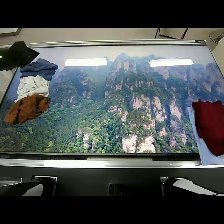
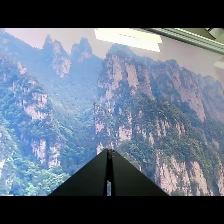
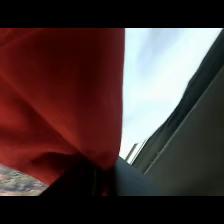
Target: Fold the clothes and pants, and hang the long-sleeved shirts on hangers.
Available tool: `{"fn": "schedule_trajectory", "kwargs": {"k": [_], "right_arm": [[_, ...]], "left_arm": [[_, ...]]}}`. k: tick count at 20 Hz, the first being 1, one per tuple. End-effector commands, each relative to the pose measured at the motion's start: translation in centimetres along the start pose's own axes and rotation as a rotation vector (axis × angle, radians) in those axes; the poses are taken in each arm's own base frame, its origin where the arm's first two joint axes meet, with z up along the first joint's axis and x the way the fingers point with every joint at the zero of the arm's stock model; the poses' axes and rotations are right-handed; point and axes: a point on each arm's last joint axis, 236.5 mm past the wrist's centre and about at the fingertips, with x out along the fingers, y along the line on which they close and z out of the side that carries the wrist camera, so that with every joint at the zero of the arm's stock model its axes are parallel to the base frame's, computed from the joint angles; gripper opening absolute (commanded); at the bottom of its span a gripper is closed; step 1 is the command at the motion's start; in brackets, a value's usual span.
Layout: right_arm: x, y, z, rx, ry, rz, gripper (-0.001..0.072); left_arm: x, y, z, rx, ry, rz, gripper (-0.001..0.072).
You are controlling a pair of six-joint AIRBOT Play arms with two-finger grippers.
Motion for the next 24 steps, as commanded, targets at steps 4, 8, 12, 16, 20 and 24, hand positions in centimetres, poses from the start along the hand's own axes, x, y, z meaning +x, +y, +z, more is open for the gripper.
{"fn": "schedule_trajectory", "kwargs": {"k": [4,8,12,16,20,24], "right_arm": [[1.6,-1.5,-1.0,-0.003,0.031,-0.054,0.0036],[0.5,-2.1,-1.3,-0.003,0.002,-0.074,0.0038],[0.4,-2.4,-1.4,0.022,0.001,-0.087,0.0552],[-2.5,-2.1,-0.3,-0.023,-0.092,-0.074,0.0697],[-18.5,7.6,7.7,-0.275,-0.670,0.176,0.0703],[-36.3,24.1,2.1,-0.624,-1.231,0.478,0.0697]], "left_arm": [[0.0,-0.2,0.0,-0.004,0.001,-0.007,0.0025],[0.0,-0.2,0.0,-0.004,0.001,-0.007,0.0025],[0.0,-0.2,0.0,-0.004,0.001,-0.007,0.0025],[0.0,-0.2,0.5,-0.004,-0.022,-0.007,0.0025],[-0.5,-1.5,3.5,0.059,-0.137,-0.027,0.0023],[2.0,5.0,3.1,0.203,-0.072,0.292,0.0022]]}}
